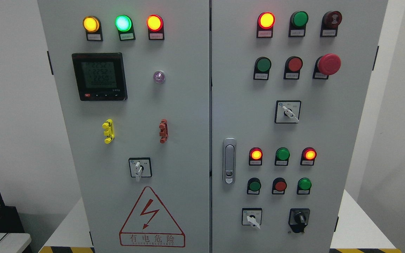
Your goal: Turn on light switch 1
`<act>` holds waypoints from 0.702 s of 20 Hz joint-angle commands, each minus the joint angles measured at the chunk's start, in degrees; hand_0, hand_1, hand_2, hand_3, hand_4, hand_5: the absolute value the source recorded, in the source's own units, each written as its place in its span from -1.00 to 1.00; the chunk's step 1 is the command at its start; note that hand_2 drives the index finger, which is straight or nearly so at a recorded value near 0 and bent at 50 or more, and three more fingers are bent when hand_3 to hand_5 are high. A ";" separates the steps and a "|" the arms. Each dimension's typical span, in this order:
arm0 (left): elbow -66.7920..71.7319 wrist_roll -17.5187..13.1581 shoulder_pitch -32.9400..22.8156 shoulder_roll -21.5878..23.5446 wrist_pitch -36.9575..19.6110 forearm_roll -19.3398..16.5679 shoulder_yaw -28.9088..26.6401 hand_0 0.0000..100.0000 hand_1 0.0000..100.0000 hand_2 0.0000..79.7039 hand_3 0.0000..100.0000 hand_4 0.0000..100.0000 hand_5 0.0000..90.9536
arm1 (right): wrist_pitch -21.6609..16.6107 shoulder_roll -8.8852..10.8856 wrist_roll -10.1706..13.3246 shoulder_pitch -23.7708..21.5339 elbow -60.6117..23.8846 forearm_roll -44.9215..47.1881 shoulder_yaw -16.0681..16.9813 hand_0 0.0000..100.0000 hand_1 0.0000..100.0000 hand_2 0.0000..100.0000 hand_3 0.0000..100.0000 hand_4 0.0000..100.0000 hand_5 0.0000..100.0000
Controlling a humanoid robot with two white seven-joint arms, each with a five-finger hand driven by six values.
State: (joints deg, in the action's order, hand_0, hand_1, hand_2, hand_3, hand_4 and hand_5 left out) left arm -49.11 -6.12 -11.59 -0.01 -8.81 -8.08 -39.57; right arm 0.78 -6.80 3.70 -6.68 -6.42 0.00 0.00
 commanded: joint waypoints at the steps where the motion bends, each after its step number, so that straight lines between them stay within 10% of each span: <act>1: -27.88 -1.00 -0.37 1.51 -0.07 0.08 -9.56 -0.19 -0.89 -1.00 -0.61 -0.50 -1.00 | 0.01 0.03 -0.01 0.00 0.00 1.40 -0.97 -0.76 -0.22 -1.00 -1.00 -1.00 -1.00; 14: -51.43 -10.66 3.50 2.03 -3.50 0.61 -6.49 -0.22 -0.94 -0.35 -0.12 0.09 -0.41 | 0.01 0.03 -0.01 0.00 0.00 1.40 -0.97 -0.76 -0.22 -1.00 -1.00 -1.00 -1.00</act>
State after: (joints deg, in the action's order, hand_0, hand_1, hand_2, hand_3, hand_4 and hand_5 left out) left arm -80.31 -15.07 -9.98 0.07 -10.90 -7.70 -45.83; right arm 0.78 -6.81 3.70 -6.68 -6.42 0.00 0.00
